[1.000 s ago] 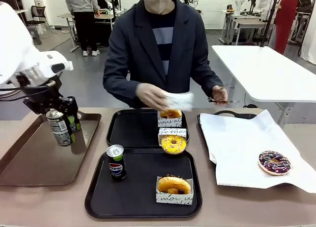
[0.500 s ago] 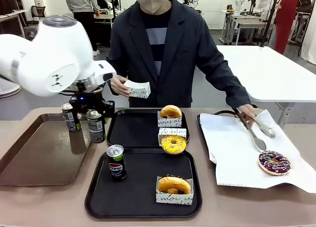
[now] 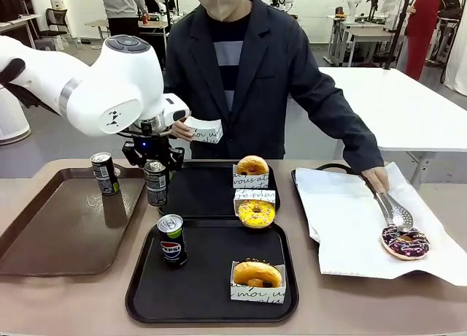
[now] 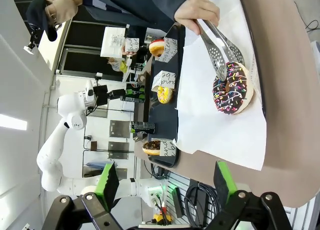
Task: Set up donuts and drinks on trays.
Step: Pick up one Pepsi coke from the Handle tray and place it on the Flat Tray without a Pepsi coke.
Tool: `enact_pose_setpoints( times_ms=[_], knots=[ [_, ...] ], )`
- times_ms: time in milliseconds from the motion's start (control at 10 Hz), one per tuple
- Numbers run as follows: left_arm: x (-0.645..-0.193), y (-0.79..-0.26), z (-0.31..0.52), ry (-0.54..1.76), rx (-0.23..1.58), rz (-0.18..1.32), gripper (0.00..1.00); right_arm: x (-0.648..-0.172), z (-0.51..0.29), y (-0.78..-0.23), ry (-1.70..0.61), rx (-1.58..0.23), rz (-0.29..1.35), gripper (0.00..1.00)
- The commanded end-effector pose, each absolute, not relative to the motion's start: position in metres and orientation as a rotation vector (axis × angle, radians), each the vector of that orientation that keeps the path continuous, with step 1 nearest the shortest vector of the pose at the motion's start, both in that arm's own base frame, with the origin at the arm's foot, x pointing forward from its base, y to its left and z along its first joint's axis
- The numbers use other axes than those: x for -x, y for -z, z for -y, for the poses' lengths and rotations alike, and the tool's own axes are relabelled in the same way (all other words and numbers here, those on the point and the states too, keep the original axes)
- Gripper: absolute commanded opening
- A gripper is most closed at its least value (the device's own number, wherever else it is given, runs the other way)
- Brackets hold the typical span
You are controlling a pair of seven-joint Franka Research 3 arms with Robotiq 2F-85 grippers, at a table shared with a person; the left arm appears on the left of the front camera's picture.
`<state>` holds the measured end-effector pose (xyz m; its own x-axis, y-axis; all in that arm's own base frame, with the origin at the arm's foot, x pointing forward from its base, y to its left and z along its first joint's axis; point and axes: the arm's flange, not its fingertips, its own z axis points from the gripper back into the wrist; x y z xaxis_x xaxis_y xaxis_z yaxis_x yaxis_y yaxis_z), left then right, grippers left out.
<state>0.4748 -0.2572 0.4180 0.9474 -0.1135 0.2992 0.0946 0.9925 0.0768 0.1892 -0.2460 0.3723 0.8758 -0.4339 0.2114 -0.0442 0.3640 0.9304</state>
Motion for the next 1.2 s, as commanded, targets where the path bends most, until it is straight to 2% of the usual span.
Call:
enact_pose_setpoints(
  times_ms=[0,100,500,800,1100],
  knots=[
    [-0.462,-0.430,0.247,0.076,-0.018,0.292,0.56,-0.192,0.245,-0.373,0.255,-1.198,0.497,1.00],
    [-0.475,-0.418,0.257,0.106,-0.062,0.308,0.56,-0.192,0.245,-0.373,0.255,-1.198,0.497,1.00],
    [-0.482,-0.415,0.263,0.085,-0.043,0.316,0.56,-0.192,0.245,-0.373,0.255,-1.198,0.497,1.00],
    [-0.531,-0.397,0.296,0.064,-0.003,0.309,0.56,-0.192,0.245,-0.373,0.255,-1.198,0.497,1.00],
    [-0.562,-0.384,0.311,0.056,0.022,0.318,0.56,-0.192,0.245,-0.373,0.255,-1.198,0.497,1.00]
  ],
)
